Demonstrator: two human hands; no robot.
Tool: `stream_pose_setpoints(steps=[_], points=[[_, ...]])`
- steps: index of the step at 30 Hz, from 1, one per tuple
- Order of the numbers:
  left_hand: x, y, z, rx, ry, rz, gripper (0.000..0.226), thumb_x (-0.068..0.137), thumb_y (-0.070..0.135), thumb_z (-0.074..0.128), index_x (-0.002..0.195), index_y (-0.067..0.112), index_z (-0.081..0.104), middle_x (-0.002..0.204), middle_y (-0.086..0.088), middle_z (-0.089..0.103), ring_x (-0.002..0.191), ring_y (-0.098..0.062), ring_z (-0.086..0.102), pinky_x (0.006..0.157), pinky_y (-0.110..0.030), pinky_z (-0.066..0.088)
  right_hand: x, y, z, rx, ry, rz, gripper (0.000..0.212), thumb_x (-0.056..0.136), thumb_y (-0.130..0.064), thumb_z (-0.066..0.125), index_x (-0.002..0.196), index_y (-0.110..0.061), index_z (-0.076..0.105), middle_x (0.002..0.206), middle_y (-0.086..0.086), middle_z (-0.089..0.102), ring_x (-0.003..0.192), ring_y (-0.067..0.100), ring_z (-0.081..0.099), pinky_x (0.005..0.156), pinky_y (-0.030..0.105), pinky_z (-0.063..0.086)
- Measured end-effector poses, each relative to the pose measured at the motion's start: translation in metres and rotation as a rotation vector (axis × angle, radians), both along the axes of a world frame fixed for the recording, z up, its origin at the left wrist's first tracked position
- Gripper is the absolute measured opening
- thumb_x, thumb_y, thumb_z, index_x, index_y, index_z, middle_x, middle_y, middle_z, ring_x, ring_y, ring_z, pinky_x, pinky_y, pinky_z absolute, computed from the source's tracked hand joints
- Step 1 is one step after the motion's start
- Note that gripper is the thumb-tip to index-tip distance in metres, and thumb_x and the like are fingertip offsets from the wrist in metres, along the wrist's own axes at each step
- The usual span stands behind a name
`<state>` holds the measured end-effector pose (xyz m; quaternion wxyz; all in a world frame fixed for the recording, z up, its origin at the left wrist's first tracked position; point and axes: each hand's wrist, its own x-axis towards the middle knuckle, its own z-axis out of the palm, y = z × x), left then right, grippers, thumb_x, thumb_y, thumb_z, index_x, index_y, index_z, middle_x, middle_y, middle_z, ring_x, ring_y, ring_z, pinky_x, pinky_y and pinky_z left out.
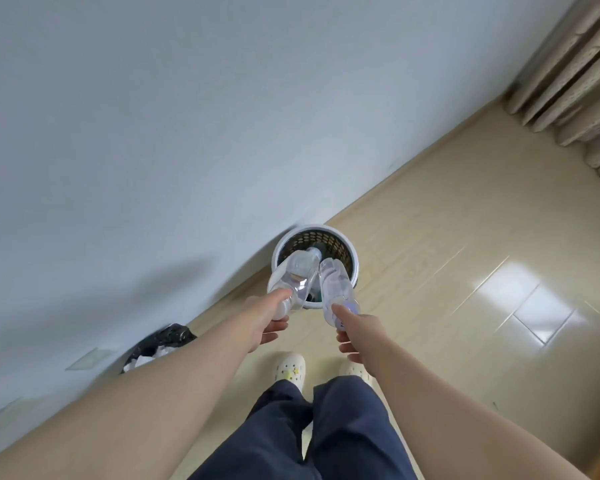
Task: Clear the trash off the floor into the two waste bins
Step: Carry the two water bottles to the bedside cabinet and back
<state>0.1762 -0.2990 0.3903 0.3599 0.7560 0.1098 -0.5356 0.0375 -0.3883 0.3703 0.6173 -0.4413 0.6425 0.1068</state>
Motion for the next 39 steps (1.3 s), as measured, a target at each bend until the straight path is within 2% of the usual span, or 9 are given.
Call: stream_pose_setpoints(steps=[7, 13, 17, 22, 24, 26, 29, 33, 39], points=[[0.018, -0.053, -0.047, 0.063, 0.072, 0.196, 0.028, 0.084, 0.041, 0.059, 0.084, 0.013, 0.058, 0.076, -0.003, 0.062, 0.065, -0.012, 0.059, 0.065, -0.026, 0.046, 0.034, -0.06, -0.06, 0.047, 0.128, 0.107, 0.041, 0.071, -0.055, 0.055, 0.065, -0.014, 0.057, 0.056, 0.0, 0.052, 0.05, 0.017, 0.049, 0.057, 0.026, 0.043], [0.024, -0.084, -0.105, 0.093, 0.038, 0.311, 0.023, 0.087, 0.037, 0.058, 0.085, 0.014, 0.057, 0.085, -0.004, 0.064, 0.073, -0.015, 0.06, 0.074, -0.03, 0.046, 0.063, -0.107, -0.137, 0.067, 0.143, 0.231, 0.028, 0.086, -0.047, 0.044, 0.097, -0.022, 0.046, 0.085, -0.003, 0.051, 0.066, 0.013, 0.048, 0.071, 0.027, 0.041], [0.025, -0.102, -0.15, 0.087, 0.06, 0.408, 0.023, 0.088, 0.038, 0.06, 0.091, 0.015, 0.056, 0.091, -0.002, 0.063, 0.078, -0.012, 0.06, 0.068, -0.026, 0.048, 0.071, -0.124, -0.185, 0.132, 0.12, 0.151, 0.03, 0.091, -0.038, 0.049, 0.07, -0.018, 0.045, 0.072, 0.0, 0.049, 0.057, 0.011, 0.042, 0.059, 0.025, 0.039], [0.028, -0.122, -0.198, 0.063, 0.077, 0.44, 0.031, 0.088, 0.035, 0.06, 0.105, 0.01, 0.054, 0.102, -0.003, 0.061, 0.081, -0.01, 0.06, 0.065, -0.025, 0.047, 0.076, -0.14, -0.225, 0.163, 0.132, 0.032, 0.033, 0.092, -0.035, 0.05, 0.066, -0.018, 0.041, 0.068, 0.0, 0.046, 0.06, 0.016, 0.045, 0.062, 0.03, 0.043], [0.031, -0.128, -0.214, 0.066, 0.082, 0.431, 0.04, 0.088, 0.035, 0.061, 0.117, 0.008, 0.052, 0.11, -0.004, 0.059, 0.082, -0.011, 0.061, 0.064, -0.025, 0.047, 0.076, -0.146, -0.24, 0.178, 0.164, 0.026, 0.026, 0.091, -0.03, 0.052, 0.071, -0.015, 0.043, 0.071, 0.001, 0.046, 0.07, 0.021, 0.048, 0.072, 0.034, 0.043], [0.035, -0.131, -0.225, 0.075, 0.083, 0.416, 0.043, 0.088, 0.033, 0.061, 0.121, 0.009, 0.05, 0.114, -0.005, 0.059, 0.084, -0.011, 0.061, 0.065, -0.025, 0.047, 0.077, -0.148, -0.25, 0.199, 0.19, 0.007, 0.013, 0.09, -0.022, 0.052, 0.093, -0.01, 0.047, 0.08, 0.004, 0.047, 0.081, 0.023, 0.046, 0.075, 0.032, 0.04], [0.037, -0.132, -0.24, 0.092, 0.088, 0.39, 0.039, 0.087, 0.028, 0.063, 0.119, 0.01, 0.046, 0.112, -0.005, 0.058, 0.082, -0.011, 0.06, 0.066, -0.025, 0.048, 0.081, -0.148, -0.268, 0.215, 0.181, 0.033, 0.037, 0.089, -0.017, 0.051, 0.123, -0.006, 0.043, 0.094, 0.008, 0.049, 0.083, 0.024, 0.047, 0.075, 0.033, 0.039], [0.038, -0.13, -0.255, 0.123, 0.07, 0.304, 0.048, 0.085, 0.019, 0.066, 0.125, 0.014, 0.041, 0.111, -0.006, 0.057, 0.078, -0.01, 0.059, 0.073, -0.028, 0.048, 0.082, -0.144, -0.28, 0.248, 0.191, 0.083, 0.038, 0.085, -0.014, 0.055, 0.121, -0.006, 0.046, 0.089, 0.009, 0.052, 0.066, 0.02, 0.047, 0.057, 0.03, 0.039], [0.032, -0.132, -0.273, 0.194, -0.04, -0.027, 0.06, 0.082, 0.016, 0.069, 0.133, 0.015, 0.037, 0.121, -0.009, 0.051, 0.097, -0.025, 0.057, 0.081, -0.035, 0.048, 0.07, -0.139, -0.289, 0.21, 0.261, 0.125, 0.029, 0.073, -0.023, 0.051, 0.101, -0.017, 0.054, 0.094, 0.011, 0.062, 0.073, 0.026, 0.056, 0.067, 0.035, 0.047]])
